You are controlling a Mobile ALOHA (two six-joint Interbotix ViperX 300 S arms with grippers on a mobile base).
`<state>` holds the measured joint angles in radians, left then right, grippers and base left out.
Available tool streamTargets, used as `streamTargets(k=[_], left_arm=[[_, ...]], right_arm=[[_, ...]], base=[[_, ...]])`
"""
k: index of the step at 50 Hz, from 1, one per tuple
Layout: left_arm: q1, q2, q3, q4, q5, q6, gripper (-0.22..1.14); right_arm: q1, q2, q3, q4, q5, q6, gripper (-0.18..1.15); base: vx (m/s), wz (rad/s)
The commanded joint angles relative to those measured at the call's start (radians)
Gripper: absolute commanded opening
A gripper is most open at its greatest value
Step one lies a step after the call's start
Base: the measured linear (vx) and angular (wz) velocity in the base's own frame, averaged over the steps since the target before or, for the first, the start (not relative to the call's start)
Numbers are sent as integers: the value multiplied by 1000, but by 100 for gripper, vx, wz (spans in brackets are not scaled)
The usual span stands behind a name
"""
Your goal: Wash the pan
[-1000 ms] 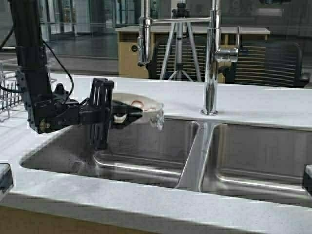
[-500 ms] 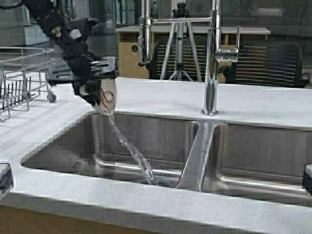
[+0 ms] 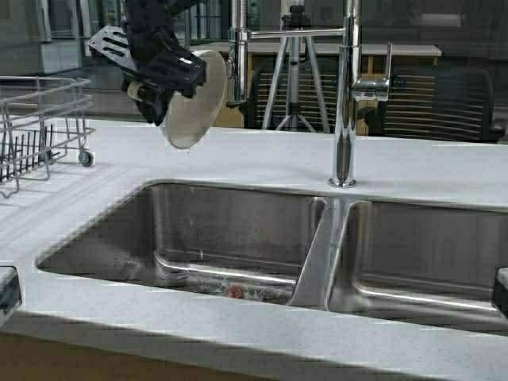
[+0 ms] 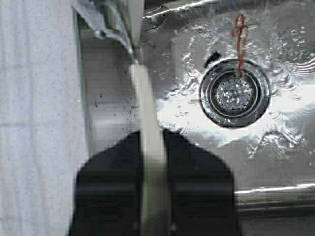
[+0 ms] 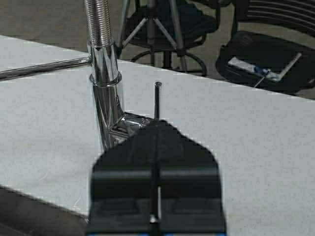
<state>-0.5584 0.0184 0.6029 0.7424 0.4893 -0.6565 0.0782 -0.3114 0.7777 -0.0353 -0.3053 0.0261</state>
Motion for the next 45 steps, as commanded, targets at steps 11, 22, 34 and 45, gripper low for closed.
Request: streamTargets(k=[11,22,34,45], left_arm=[[0,44,-2,9,-5,14,2],[103,-121,-28,57,38,114,2],[253,-272,-52,46,43,370,2],[449,-307,-130,-38,37,592,3]], right_arm=[[0,-14,-6,2,-20,3,6],[0,-12,-8,2,-20,3,6],[0,-12,-12,2,-20,3,6],[0,-3,-15,2,-23,2,6]], base=[[-1,-1],[0,0],[0,0],[0,1]])
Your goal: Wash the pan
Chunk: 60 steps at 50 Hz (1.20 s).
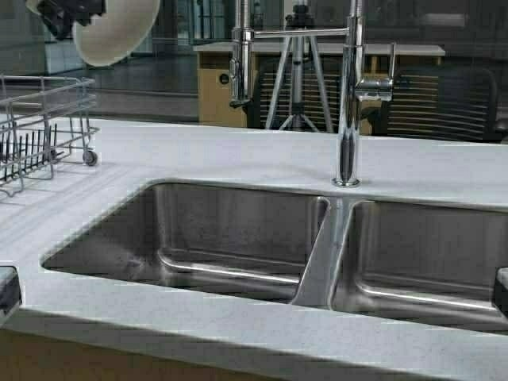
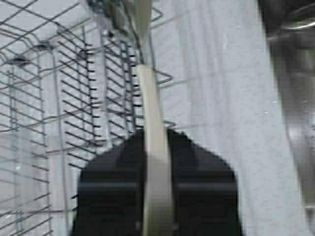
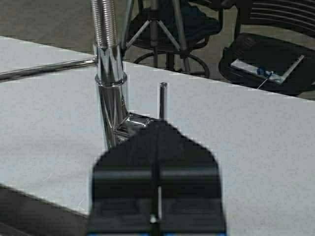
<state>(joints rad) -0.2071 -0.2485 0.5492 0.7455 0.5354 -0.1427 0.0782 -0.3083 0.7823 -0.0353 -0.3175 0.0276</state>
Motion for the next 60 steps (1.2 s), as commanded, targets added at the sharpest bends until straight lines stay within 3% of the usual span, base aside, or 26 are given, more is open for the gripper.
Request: streamTargets(k=[1,13,33,60], left_arm=[[114,-38,-86,-55,-9,95,3],[287,26,-195,-238,-11,347,3],[497,256,-348,-689,41,770,3],[597,497,-437,-733,107,859,3]], right_arm=[[-2,-6,-21,2,-12,0,6],[0,2,-26,2,-11,2,6],[0,2,-31,2,-11,2,6],[-2,32,-32,0,-11,-2,6]], base=[[0,0],[0,1],[0,1],[0,0]])
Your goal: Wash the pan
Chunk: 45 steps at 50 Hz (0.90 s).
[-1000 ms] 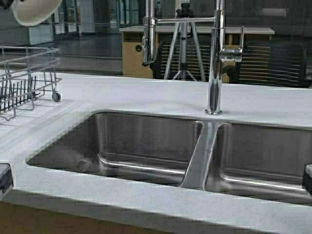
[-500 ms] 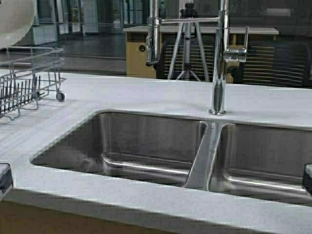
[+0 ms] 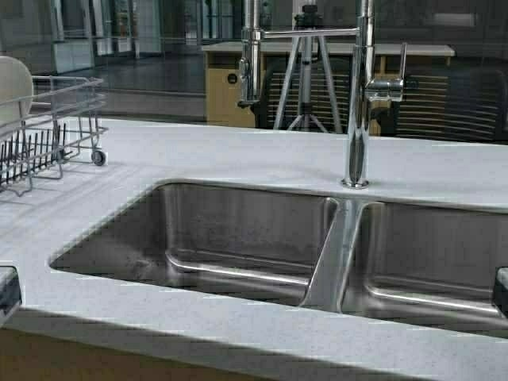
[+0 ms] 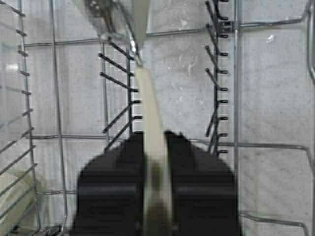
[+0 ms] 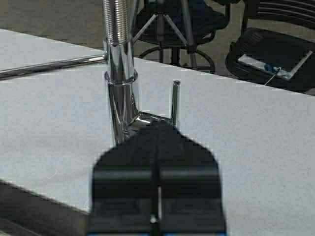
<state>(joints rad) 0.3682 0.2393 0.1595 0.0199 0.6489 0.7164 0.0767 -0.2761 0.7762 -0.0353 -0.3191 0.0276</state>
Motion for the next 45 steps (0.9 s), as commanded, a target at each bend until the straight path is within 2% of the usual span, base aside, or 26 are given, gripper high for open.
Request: streamTargets(k=[1,15,19,23,35,38,45], left_arm=[[25,15,-49,-8,-6,0,3],[34,44,-75,-9,21,5,3],[32,49,-71,-9,37,15,7],[32,54,-71,-15,54,23,19],[32,61,-84,-34,61,14,89],[32,61,-86,-35,63,9,97],[28,54,-86,-46,67,3,96]], right_arm=[[0,2,-25,0,-11,-2,6],[2,17,-25,-2,-11,-2,6],[0,15,-25,0,-15,-2,6],[0,15,-25,-2,-17,-2,6],[2,15,-23,0,-17,-2,6],[0,17,-25,-2,-17,-2,6],[0,15,-25,0,-17,-2,6]], base=[[1,0],[0,0],[1,0],[0,0],[0,0],[0,0],[0,0]])
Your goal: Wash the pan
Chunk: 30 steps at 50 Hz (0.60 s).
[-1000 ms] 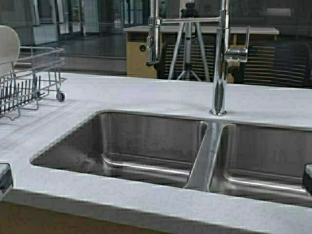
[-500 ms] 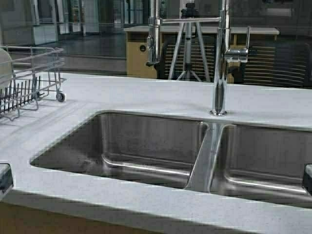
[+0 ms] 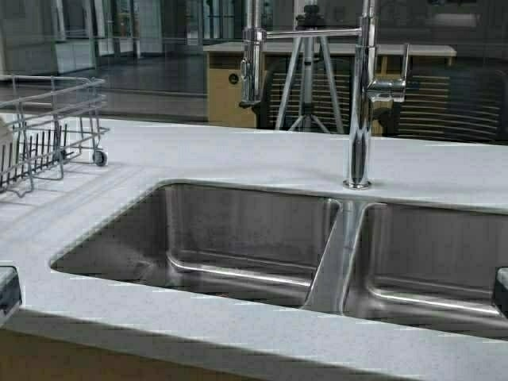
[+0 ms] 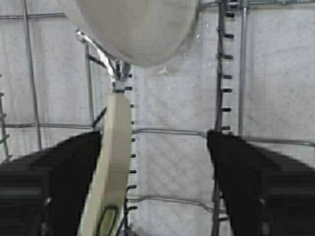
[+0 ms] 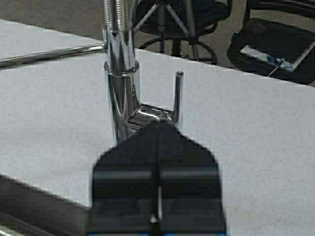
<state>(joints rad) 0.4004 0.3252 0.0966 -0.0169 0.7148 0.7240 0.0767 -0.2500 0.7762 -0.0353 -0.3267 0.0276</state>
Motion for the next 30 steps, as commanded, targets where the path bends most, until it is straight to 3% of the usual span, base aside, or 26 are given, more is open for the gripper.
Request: streamTargets(k=[1,30], left_arm=[[-6,-32,-23,-11,2,-5,96],[-107,-163,-81,-11,29,-17,96]], right_arm=[[2,-11,-25,-2,-9,-2,6],[2,-11,-23,-2,-9,0,6]], base=[[0,0],[0,0]])
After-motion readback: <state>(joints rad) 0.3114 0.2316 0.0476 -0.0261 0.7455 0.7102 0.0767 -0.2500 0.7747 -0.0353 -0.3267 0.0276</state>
